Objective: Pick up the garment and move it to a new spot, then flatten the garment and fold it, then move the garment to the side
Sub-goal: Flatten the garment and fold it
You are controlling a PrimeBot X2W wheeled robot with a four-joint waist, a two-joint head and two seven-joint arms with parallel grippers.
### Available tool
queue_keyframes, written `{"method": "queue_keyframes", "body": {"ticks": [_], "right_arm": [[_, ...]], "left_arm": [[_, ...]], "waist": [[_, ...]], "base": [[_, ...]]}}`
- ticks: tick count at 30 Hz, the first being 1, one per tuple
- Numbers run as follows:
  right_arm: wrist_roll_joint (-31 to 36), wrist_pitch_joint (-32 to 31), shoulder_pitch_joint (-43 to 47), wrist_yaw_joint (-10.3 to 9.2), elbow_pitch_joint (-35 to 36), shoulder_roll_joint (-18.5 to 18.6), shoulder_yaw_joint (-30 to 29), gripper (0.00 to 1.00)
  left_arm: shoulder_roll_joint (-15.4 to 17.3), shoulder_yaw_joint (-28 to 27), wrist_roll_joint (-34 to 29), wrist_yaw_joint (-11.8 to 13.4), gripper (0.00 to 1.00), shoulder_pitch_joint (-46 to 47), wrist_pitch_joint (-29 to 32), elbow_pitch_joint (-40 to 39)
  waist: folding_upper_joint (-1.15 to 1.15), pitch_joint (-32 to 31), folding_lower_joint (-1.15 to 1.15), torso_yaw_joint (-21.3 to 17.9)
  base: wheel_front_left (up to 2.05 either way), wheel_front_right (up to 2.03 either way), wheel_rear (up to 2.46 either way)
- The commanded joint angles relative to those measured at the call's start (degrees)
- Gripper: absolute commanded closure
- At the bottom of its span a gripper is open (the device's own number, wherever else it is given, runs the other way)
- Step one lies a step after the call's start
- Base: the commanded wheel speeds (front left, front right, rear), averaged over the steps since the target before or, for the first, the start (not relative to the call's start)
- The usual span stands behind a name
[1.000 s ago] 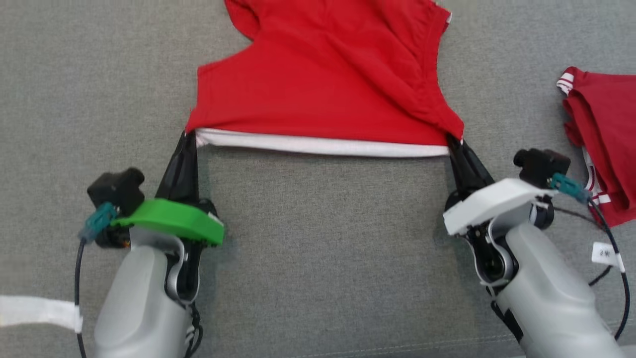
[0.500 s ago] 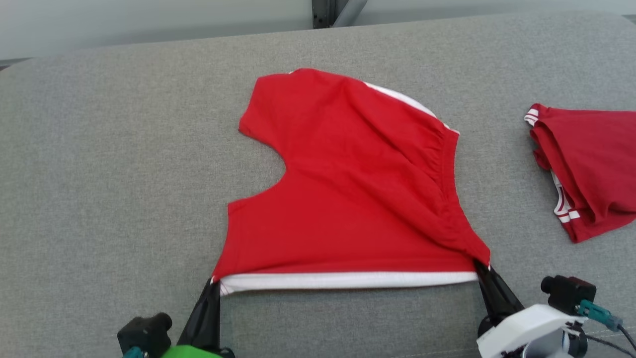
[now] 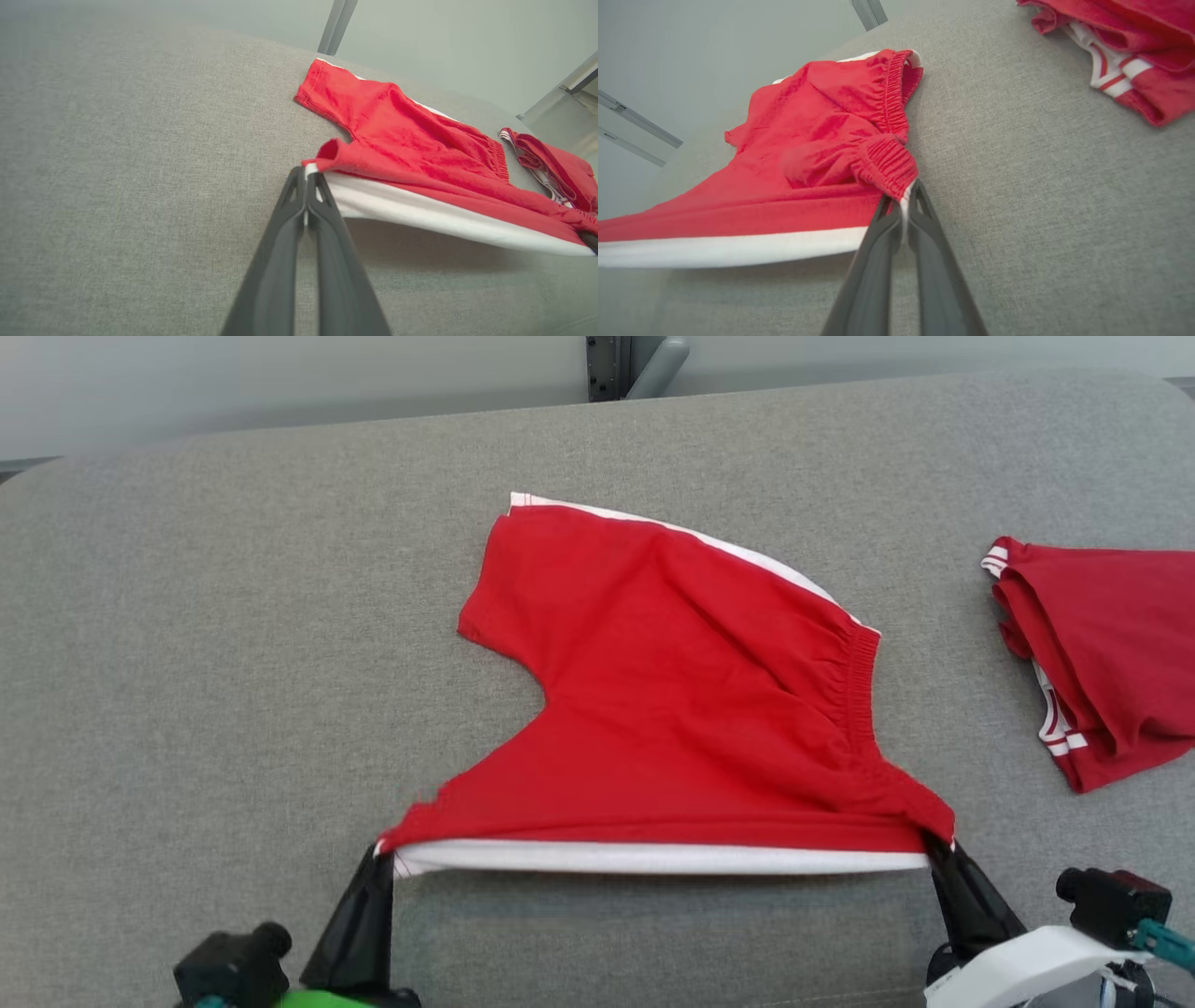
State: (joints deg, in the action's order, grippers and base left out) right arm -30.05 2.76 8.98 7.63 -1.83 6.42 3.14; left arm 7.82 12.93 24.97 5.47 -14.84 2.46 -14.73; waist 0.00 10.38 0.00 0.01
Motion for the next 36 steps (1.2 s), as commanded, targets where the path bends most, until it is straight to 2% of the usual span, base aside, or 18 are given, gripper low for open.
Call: {"method": "queue_keyframes", "body": {"ticks": [1,7,11,16,21,27,31,32,33,34,35,36], "right_arm": [[1.37,-0.01,-1.61,-0.26,1.31,-0.01,-2.03,1.0],[4.03,0.3,-9.83,-0.26,4.12,-2.02,-4.66,1.0],[5.89,0.52,-17.26,-0.25,2.99,-2.79,-4.57,1.0],[7.22,0.85,-25.9,-0.21,-1.95,-3.27,-4.68,1.0],[5.12,1.81,-32.74,-0.2,-8.82,-3.38,-3.03,1.0],[3.92,4.35,-37.78,-0.19,-15.4,-3.37,-0.1,1.0],[3.13,5.48,-39.03,-0.19,-17.66,-3.41,1.3,1.0],[2.63,6.01,-39.47,-0.19,-18.0,-3.41,1.84,0.73],[2.48,6.48,-39.74,-0.19,-18.32,-3.41,2.42,0.29],[3.0,6.99,-39.86,-0.19,-18.47,-3.42,3.01,0.0],[3.02,7.54,-39.83,-0.19,-18.46,-3.43,3.64,0.0],[3.49,8.23,-39.7,-0.19,-18.15,-3.42,4.11,0.0]], "left_arm": [[1.35,-1.37,-0.82,-0.21,1.0,3.97,-0.43,-0.53],[3.31,-0.97,-3.6,-2.11,1.0,16.18,0.5,0.61],[3.41,-0.65,-4.08,-3.8,1.0,26.23,0.88,4.18],[2.52,-0.28,-3.57,-5.84,1.0,38.09,0.62,12.37],[1.55,0.33,-2.91,-7.91,1.0,47.68,0.38,23.0],[0.8,0.67,-2.57,-9.53,1.0,55.48,-2.32,33.99],[0.19,0.64,-2.15,-9.9,1.0,58.18,-3.93,38.47],[0.01,0.78,-2.09,-10.03,1.0,58.87,-4.27,39.95],[-0.21,0.74,-1.91,-10.15,0.77,59.49,-5.06,41.2],[-0.25,0.79,-1.71,-10.38,0.4,60.05,-5.64,42.28],[-0.37,0.88,-1.56,-10.53,0.0,60.49,-6.42,43.21],[-0.43,0.94,-1.59,-10.62,0.0,60.67,-7.17,44.06]], "waist": [[0.0,1.64,0.0,-0.25],[0.0,7.32,0.0,-1.63],[0.0,11.51,0.0,-2.89],[0.0,15.4,0.0,-3.84],[0.0,18.18,0.0,-4.67],[0.0,19.44,0.0,-5.44],[0.0,19.48,0.0,-5.61],[0.0,19.45,0.0,-5.63],[0.0,19.39,0.0,-5.68],[0.0,19.33,0.0,-5.79],[0.0,19.18,0.0,-5.87],[0.0,19.05,0.0,-5.93]], "base": [[0.0,0.0,0.0],[0.0,0.0,0.0],[0.0,0.0,0.0],[0.0,0.0,0.0],[0.0,0.0,0.0],[0.0,0.0,0.0],[0.0,0.0,0.0],[0.0,0.0,0.0],[0.0,0.0,0.0],[0.0,0.0,0.0],[0.0,0.0,0.0],[0.0,0.0,0.0]]}}
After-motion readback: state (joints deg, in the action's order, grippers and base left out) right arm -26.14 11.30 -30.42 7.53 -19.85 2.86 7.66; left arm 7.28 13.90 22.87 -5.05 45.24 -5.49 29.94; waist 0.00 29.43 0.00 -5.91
